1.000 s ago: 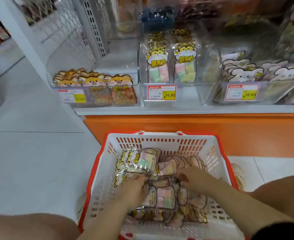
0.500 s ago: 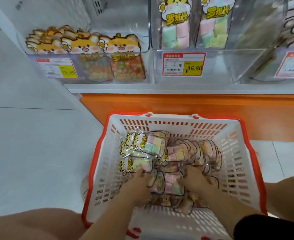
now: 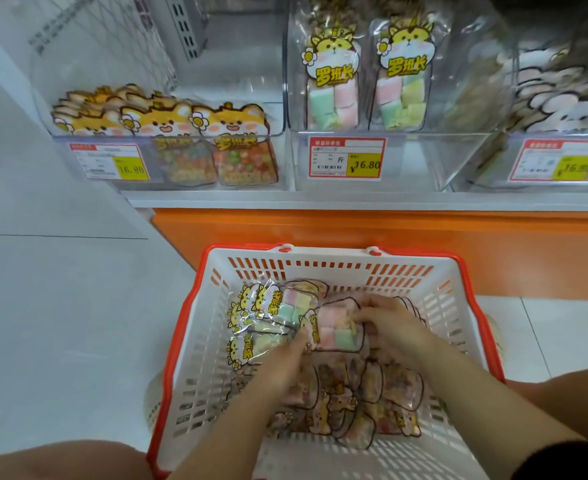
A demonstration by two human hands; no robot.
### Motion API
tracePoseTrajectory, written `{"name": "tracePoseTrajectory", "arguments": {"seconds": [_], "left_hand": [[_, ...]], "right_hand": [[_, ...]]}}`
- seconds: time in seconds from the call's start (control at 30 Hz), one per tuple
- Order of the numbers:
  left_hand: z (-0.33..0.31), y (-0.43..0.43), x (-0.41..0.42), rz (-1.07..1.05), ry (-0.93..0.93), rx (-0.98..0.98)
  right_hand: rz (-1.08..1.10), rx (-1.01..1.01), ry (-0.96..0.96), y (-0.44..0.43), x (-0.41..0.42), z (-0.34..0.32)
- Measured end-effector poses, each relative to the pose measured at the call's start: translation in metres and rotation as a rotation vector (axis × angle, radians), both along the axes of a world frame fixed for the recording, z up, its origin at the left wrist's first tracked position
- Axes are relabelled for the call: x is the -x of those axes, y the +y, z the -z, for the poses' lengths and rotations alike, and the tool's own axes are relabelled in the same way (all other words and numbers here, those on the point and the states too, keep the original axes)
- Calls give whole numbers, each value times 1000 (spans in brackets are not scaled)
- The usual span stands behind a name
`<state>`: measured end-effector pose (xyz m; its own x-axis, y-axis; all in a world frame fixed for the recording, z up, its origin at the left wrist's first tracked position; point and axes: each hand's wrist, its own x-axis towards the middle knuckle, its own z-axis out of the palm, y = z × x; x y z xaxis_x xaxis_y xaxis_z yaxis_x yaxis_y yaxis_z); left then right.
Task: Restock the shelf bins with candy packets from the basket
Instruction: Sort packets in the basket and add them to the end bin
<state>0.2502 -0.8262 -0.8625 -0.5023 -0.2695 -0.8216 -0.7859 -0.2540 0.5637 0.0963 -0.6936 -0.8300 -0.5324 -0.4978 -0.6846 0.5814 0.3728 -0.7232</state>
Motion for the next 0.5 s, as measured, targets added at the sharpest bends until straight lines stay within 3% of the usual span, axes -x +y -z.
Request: {"name": "tracePoseTrajectory", "arguments": {"seconds": [0.07,0.17,0.27,0.4,0.5], "left_hand": [[3,-1,1,-331,118,-266],[16,-10,0,-688,212,-288],[19,-17,-3,-711,169,-77],[21,-24,-6,-726,103,83],[17,-23,-5,-676,82,123]], "right_hand": [[130,125,-138,-1,-9,4],[-26,91,-196,-2,-31,17],[-172,-38,-166,3,-38,40],[130,-412,128,17,-19,68],[187,-440,10,17,-7,80]]}}
